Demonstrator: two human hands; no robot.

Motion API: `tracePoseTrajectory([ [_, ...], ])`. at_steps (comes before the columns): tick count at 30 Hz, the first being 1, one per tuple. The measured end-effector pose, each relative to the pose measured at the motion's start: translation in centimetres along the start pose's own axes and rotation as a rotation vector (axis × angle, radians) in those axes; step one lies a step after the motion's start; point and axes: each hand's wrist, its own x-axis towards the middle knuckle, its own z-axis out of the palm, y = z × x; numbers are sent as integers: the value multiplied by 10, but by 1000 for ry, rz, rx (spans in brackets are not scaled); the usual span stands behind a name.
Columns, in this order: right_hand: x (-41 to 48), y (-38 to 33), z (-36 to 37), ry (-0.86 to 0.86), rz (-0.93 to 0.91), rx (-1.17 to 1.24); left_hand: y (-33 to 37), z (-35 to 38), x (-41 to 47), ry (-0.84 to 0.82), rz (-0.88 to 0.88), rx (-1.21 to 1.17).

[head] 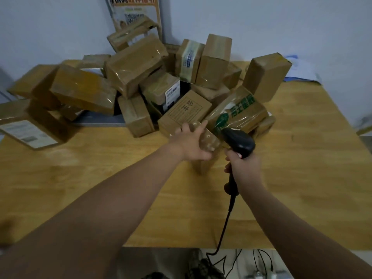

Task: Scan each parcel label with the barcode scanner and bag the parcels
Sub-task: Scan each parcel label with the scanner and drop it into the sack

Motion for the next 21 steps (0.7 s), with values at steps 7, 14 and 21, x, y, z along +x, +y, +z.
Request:
tracePoseTrajectory([
  [7,-21,18,26,-140,-39,-67,-112,42,-75,-12,41,-146],
  [14,-39,37,54,-219,4,-152,-123,61,-86,205,-41,-568],
  [21,-50,37,53,-356,-18,-263,-123,50,-81,28,-359,-1004],
])
